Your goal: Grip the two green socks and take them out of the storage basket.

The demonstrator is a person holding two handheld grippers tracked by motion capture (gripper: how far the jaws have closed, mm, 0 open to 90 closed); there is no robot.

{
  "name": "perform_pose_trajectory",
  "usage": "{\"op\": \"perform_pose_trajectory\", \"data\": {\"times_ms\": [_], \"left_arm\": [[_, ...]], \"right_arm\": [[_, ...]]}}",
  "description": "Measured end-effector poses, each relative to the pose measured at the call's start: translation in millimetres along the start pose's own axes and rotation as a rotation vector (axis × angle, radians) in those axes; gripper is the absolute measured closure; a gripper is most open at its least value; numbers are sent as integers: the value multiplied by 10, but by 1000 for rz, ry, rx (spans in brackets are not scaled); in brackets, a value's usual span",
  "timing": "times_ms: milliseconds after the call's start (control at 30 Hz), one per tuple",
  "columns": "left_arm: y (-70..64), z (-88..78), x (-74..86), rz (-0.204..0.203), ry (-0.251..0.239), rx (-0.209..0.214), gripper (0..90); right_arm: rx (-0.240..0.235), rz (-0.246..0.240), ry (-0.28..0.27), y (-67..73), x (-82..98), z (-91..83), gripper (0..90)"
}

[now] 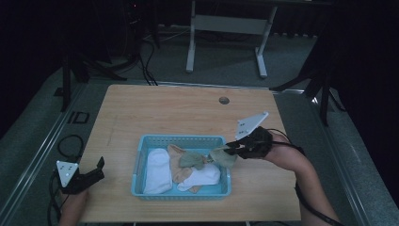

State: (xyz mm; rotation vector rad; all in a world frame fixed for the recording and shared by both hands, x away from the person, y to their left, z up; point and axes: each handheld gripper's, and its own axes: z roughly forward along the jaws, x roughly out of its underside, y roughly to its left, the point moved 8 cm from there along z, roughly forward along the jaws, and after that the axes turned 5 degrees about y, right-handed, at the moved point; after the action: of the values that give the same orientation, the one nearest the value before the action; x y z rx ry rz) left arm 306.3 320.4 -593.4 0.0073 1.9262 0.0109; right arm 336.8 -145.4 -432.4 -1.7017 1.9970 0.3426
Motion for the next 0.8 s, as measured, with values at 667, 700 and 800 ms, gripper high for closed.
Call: {"op": "perform_pose_trajectory", "data": {"times_ms": [667, 700, 800], "left_arm": [[-7, -1, 2, 3, -1, -5, 7], [-6, -1, 2, 3, -1, -5, 7], [-7, 0, 2, 3, -1, -6, 7]], "right_arm": [[70, 188, 29, -187, 975, -178, 791], [66, 195, 31, -182, 1020, -156, 791], [58, 206, 41, -165, 1150, -98, 791]]}}
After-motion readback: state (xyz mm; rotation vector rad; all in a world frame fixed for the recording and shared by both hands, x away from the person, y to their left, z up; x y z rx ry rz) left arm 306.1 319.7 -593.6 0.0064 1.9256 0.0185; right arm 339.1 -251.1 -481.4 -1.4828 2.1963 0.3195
